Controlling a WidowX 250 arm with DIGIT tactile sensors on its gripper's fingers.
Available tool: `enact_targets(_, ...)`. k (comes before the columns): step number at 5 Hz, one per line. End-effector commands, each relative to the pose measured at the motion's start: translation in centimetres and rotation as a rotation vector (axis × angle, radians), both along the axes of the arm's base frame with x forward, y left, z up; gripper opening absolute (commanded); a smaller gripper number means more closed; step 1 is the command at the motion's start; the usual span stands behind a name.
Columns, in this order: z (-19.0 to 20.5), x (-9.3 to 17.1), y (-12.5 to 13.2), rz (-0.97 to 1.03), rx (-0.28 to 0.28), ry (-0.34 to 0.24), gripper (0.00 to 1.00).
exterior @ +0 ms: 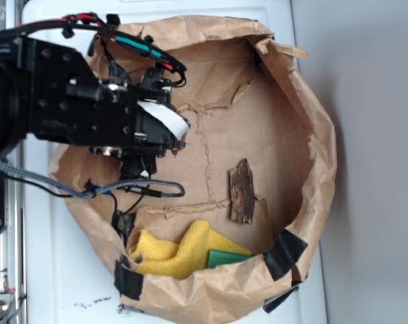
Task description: Grab the shell.
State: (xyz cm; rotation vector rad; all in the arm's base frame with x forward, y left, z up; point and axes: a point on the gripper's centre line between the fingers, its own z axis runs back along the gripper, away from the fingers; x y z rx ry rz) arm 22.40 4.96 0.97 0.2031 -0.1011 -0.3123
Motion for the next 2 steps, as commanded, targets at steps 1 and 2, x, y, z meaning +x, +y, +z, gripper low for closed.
enact_targets(1, 0.18, -0.5, -0.08, 0.013, -0.043, 0.009, 0.0)
enact_targets(2, 1.14, -0.84, -0.12, 0.008, -0.07, -0.004, 0.0)
